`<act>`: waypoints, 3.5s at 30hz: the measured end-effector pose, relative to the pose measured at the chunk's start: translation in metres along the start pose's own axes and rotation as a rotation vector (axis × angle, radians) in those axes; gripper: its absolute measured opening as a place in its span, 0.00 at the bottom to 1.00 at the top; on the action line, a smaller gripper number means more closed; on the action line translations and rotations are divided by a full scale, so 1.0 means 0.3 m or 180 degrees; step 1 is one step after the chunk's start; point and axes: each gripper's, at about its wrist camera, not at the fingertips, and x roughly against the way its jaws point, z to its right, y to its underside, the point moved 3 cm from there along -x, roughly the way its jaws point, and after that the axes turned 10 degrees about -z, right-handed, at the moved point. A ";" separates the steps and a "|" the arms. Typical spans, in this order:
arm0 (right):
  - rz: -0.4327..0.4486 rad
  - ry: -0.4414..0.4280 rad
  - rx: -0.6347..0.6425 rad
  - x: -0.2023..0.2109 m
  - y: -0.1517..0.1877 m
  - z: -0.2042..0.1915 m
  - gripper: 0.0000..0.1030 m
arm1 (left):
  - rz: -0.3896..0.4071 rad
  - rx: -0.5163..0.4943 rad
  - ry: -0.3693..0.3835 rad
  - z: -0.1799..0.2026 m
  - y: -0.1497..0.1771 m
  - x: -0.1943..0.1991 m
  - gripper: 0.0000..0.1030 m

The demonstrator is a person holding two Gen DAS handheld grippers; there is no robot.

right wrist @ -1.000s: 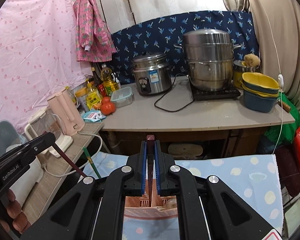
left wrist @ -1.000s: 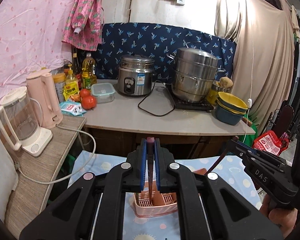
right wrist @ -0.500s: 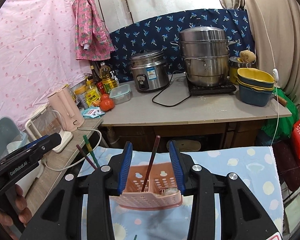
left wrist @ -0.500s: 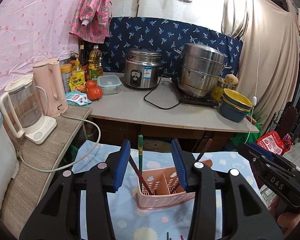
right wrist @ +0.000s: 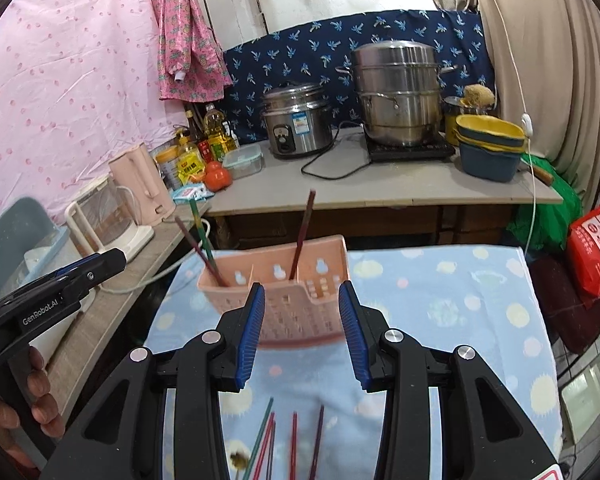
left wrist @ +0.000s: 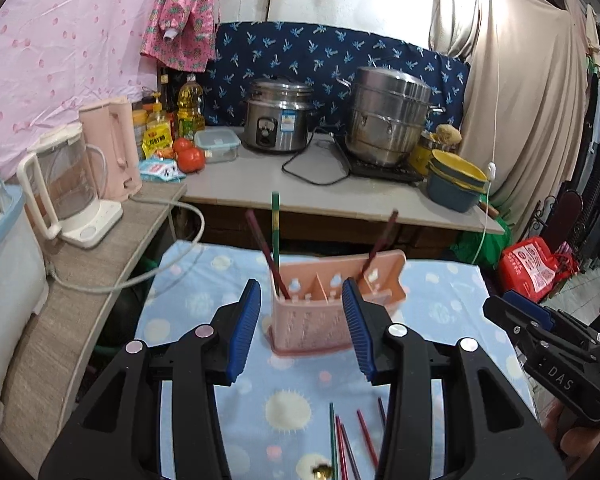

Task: Organize utensils
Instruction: 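Return to the table and close the right tool on a dark-brown chopstick, then close the left tool on the green chopstick while the right tool holds its chopstick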

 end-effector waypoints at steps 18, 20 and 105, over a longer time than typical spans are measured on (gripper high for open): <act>-0.0797 0.0227 -0.0036 0.007 0.620 0.032 0.36 | -0.0911 0.0107 0.0068 -0.008 0.624 -0.075 0.39; -0.0889 0.0226 -0.0068 -0.002 0.672 0.041 0.36 | -0.0995 0.0101 0.0056 -0.001 0.686 -0.083 0.39; -0.0896 0.0057 -0.0130 0.093 0.868 0.009 0.07 | -0.1054 0.0069 0.0346 0.072 0.872 0.054 0.07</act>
